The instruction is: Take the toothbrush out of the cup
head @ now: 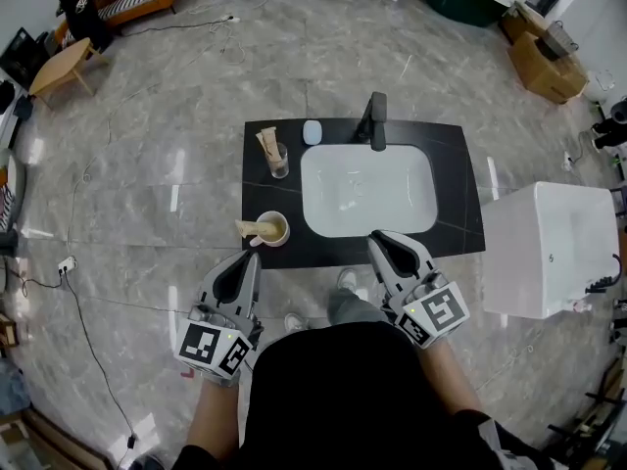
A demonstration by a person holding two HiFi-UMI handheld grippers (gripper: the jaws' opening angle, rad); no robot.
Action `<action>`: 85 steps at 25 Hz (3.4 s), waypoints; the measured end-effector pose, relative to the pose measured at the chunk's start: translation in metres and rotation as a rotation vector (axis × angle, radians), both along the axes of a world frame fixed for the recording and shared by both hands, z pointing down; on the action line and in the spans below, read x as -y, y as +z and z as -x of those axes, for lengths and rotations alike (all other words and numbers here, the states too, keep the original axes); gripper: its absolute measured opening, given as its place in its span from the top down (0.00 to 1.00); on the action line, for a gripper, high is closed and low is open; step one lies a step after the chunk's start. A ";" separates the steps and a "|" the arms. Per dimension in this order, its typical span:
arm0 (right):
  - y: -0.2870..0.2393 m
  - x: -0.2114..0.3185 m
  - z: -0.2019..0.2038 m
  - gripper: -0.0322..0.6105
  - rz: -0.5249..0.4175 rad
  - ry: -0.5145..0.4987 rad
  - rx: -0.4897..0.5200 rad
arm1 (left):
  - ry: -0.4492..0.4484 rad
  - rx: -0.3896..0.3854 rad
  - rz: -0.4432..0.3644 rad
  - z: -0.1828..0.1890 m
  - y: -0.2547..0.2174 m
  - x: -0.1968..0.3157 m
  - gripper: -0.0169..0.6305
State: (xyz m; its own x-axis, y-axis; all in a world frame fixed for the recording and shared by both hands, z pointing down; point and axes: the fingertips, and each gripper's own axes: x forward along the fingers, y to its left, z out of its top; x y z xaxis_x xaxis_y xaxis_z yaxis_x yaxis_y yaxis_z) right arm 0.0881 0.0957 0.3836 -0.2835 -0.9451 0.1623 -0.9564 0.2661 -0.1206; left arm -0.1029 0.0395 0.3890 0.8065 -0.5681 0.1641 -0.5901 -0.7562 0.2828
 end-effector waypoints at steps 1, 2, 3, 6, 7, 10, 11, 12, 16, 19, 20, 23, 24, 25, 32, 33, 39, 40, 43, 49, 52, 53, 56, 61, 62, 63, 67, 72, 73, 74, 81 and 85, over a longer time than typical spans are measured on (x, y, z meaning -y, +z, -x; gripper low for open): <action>-0.001 0.006 -0.008 0.88 -0.004 -0.009 0.001 | -0.012 0.006 -0.002 -0.006 -0.001 0.005 0.94; -0.001 0.012 -0.015 0.88 -0.006 -0.018 0.003 | -0.023 0.012 -0.005 -0.012 -0.001 0.009 0.94; -0.001 0.017 -0.023 0.88 -0.006 -0.027 0.007 | -0.034 0.018 -0.008 -0.018 -0.001 0.012 0.94; -0.001 0.030 -0.046 0.88 -0.003 -0.056 0.019 | -0.074 0.034 -0.011 -0.036 -0.007 0.022 0.94; 0.000 0.034 -0.053 0.88 -0.002 -0.067 0.022 | -0.087 0.040 -0.011 -0.041 -0.007 0.024 0.94; 0.003 0.045 -0.073 0.88 0.002 -0.094 0.033 | -0.127 0.068 -0.006 -0.055 -0.004 0.030 0.94; 0.004 0.048 -0.079 0.88 0.005 -0.103 0.039 | -0.141 0.078 -0.002 -0.058 -0.002 0.031 0.94; 0.006 0.052 -0.084 0.88 0.008 -0.114 0.044 | -0.156 0.086 0.001 -0.061 -0.001 0.033 0.94; 0.013 0.063 -0.100 0.88 0.016 -0.164 0.055 | -0.217 0.105 0.001 -0.070 0.006 0.032 0.94; 0.018 0.071 -0.107 0.88 0.023 -0.197 0.064 | -0.261 0.132 0.005 -0.071 0.011 0.029 0.94; 0.019 0.074 -0.108 0.88 0.027 -0.206 0.066 | -0.273 0.140 0.009 -0.070 0.014 0.028 0.94; 0.021 0.081 -0.104 0.88 0.036 -0.233 0.069 | -0.307 0.160 0.026 -0.062 0.023 0.025 0.94; 0.022 0.083 -0.102 0.88 0.038 -0.242 0.069 | -0.318 0.167 0.033 -0.058 0.027 0.023 0.94; 0.022 0.085 -0.100 0.88 0.039 -0.251 0.066 | -0.329 0.174 0.041 -0.053 0.031 0.022 0.94; 0.027 0.105 -0.077 0.88 0.058 -0.283 0.052 | -0.382 0.226 0.094 -0.011 0.059 0.025 0.94; 0.027 0.108 -0.072 0.88 0.061 -0.286 0.051 | -0.386 0.233 0.104 -0.004 0.063 0.026 0.94; 0.028 0.121 -0.041 0.88 0.077 -0.299 0.033 | -0.388 0.262 0.173 0.034 0.094 0.033 0.94; 0.027 0.123 -0.036 0.88 0.078 -0.297 0.032 | -0.386 0.265 0.186 0.040 0.100 0.035 0.94; 0.028 0.127 -0.025 0.88 0.089 -0.289 0.023 | -0.376 0.263 0.228 0.055 0.118 0.039 0.94; 0.032 0.126 -0.009 0.88 0.107 -0.259 -0.009 | -0.303 0.325 0.283 0.071 0.154 0.043 0.94; 0.035 0.125 -0.007 0.88 0.121 -0.238 -0.028 | -0.236 0.345 0.304 0.069 0.169 0.044 0.93; 0.037 0.124 -0.006 0.88 0.126 -0.231 -0.032 | -0.213 0.346 0.310 0.066 0.173 0.044 0.91; 0.039 0.120 -0.008 0.88 0.137 -0.204 -0.046 | -0.139 0.351 0.315 0.056 0.184 0.043 0.85; 0.038 0.115 -0.016 0.88 0.139 -0.154 -0.063 | -0.042 0.372 0.310 0.037 0.198 0.046 0.75; 0.038 0.113 -0.019 0.88 0.140 -0.141 -0.065 | -0.028 0.376 0.309 0.034 0.200 0.047 0.74; 0.038 0.112 -0.021 0.88 0.141 -0.128 -0.066 | -0.016 0.379 0.309 0.031 0.202 0.048 0.73; 0.037 0.102 -0.030 0.88 0.147 -0.077 -0.071 | 0.022 0.383 0.302 0.021 0.206 0.056 0.70; 0.039 0.091 -0.042 0.88 0.153 -0.022 -0.079 | 0.044 0.381 0.289 0.008 0.209 0.067 0.69; 0.038 0.090 -0.043 0.88 0.153 -0.013 -0.080 | 0.040 0.379 0.289 0.007 0.210 0.069 0.69; 0.038 0.088 -0.045 0.88 0.153 -0.005 -0.081 | 0.033 0.375 0.291 0.006 0.209 0.072 0.69; 0.034 0.081 -0.053 0.88 0.148 0.034 -0.085 | 0.024 0.364 0.274 0.002 0.204 0.087 0.74; 0.033 0.079 -0.057 0.88 0.140 0.045 -0.084 | 0.030 0.368 0.266 -0.002 0.203 0.092 0.79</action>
